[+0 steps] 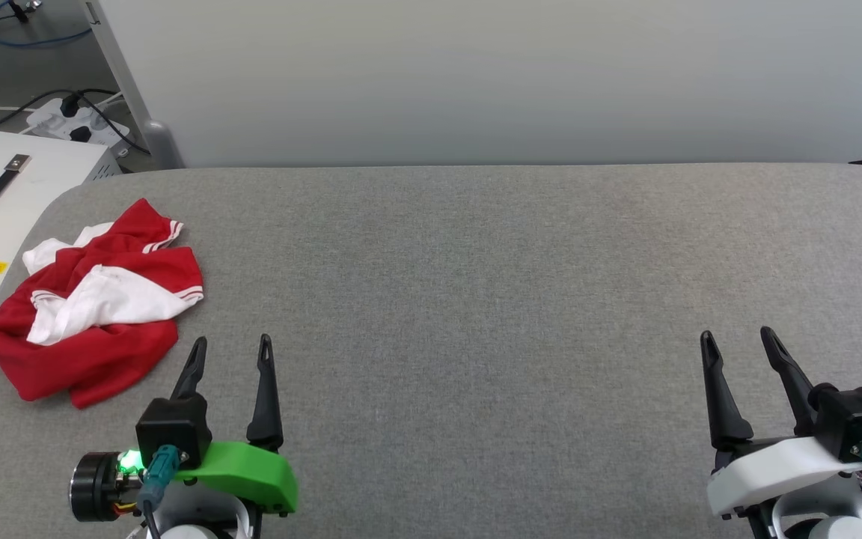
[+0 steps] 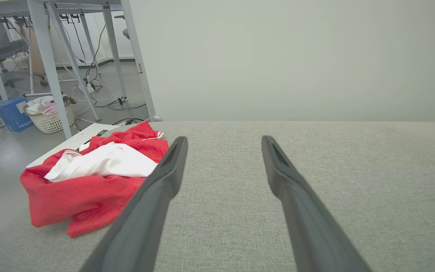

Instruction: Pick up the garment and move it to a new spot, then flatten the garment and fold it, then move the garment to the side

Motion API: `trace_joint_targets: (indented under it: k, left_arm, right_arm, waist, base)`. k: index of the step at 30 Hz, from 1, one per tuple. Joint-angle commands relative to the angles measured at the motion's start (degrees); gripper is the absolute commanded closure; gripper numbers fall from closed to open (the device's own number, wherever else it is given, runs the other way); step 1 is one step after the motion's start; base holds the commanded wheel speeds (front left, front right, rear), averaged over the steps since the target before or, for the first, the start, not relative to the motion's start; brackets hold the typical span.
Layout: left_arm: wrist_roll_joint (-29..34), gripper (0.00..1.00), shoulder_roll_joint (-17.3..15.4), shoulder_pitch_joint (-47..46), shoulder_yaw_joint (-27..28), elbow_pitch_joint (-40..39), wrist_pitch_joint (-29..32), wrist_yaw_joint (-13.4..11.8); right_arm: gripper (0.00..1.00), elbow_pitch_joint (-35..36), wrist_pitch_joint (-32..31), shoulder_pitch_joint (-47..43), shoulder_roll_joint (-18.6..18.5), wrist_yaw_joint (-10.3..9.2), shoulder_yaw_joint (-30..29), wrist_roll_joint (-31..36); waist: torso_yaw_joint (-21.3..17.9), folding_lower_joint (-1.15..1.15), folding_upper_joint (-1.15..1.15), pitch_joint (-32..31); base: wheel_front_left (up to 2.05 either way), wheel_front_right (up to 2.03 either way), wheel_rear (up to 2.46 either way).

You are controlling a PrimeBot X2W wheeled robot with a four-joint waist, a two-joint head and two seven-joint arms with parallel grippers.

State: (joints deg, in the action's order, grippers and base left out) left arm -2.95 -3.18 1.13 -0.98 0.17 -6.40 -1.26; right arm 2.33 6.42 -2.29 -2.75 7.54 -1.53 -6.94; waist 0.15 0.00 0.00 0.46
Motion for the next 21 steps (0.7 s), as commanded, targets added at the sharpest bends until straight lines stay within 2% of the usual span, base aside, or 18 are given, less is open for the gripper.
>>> trace_joint_targets:
  k: [1, 21]
  left_arm:
    - [-0.44, 0.0, 0.14, 0.35, -0.01, 0.17, -0.64, -0.42]
    - [-1.58, 0.0, 0.19, 0.81, -0.61, 0.57, -3.01, 0.26]
  right_arm:
    - [0.0, 0.61, 0.73, -0.66, -0.08, -0.03, -0.18, -0.89]
    - [0.0, 0.99, 3.07, -1.71, -0.09, -0.03, -0.6, -1.54]
  waist:
    - [0.0, 0.0, 0.0, -0.01]
    - [0.16, 0.0, 0.0, 0.02]
  base:
    - [0.0, 0.0, 0.0]
    - [0.0, 0.0, 0.0]
